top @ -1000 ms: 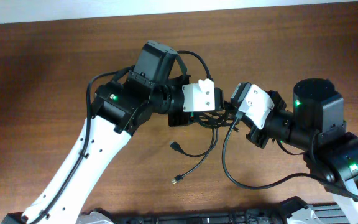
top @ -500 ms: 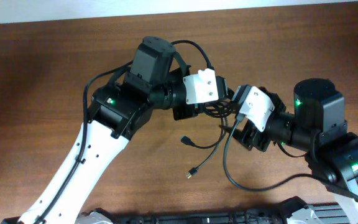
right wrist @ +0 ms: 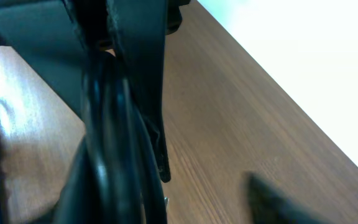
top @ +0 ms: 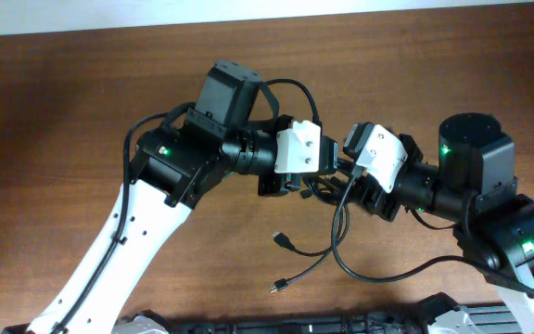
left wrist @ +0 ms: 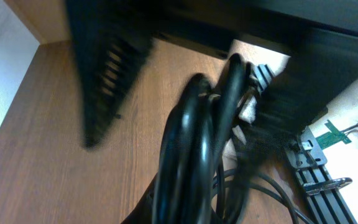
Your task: Untangle cables
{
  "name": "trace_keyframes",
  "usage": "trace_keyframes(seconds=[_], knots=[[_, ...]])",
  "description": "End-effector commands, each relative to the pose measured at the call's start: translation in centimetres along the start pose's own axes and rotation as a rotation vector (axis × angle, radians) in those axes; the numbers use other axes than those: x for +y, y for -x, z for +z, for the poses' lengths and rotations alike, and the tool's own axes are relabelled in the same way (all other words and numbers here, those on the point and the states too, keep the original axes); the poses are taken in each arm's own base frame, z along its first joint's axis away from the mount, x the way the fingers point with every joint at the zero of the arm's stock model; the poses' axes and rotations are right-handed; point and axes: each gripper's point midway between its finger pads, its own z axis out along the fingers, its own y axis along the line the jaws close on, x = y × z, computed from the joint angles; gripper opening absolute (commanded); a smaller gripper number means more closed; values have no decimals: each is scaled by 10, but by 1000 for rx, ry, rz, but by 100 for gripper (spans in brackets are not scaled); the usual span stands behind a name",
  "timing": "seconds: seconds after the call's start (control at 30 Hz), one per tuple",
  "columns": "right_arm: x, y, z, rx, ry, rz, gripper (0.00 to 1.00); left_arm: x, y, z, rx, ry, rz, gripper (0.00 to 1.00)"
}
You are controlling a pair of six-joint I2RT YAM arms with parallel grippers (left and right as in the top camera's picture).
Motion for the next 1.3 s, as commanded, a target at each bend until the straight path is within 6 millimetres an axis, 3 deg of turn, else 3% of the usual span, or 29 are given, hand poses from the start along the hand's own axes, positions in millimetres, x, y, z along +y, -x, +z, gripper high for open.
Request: trace_keyframes(seconds=[0.0, 0.03, 0.1, 0.13, 0.17, 0.2, 0.4, 0.53, 0.6, 0.8, 1.27], knots=[[1, 1, 1, -5, 8, 6, 4, -8, 25, -12, -79, -9, 86, 0], [1, 1, 1, -4, 10, 8, 4, -7, 26, -12, -81, -6, 90, 0], [2, 1, 1, -3, 10, 9, 4, -6, 27, -13, -86, 0, 99, 24], [1, 1, 1, -3, 9, 8, 4, -5, 28, -13, -87, 2, 101, 44], [1, 1, 1, -3, 8, 8, 4, -5, 28, -13, -88, 4, 103, 76], [0, 1, 1, -1, 3, 8, 4, -4, 28, -13, -83, 9, 103, 99], [-17, -3, 0, 25, -93, 62, 4, 20, 11, -24, 43, 182, -31, 99], [-39, -1, -4, 20, -215, 155, 4, 38, 1, -49, 133, 387, -158, 99], [-48, -1, -6, 16, -264, 195, 4, 38, 5, -60, 134, 434, -167, 99], [-50, 4, -6, -9, -270, 236, 4, 35, 15, -81, 121, 516, -165, 99], [-34, 23, -3, -90, -158, 238, 4, 59, 23, -65, 6, 522, -359, 98]])
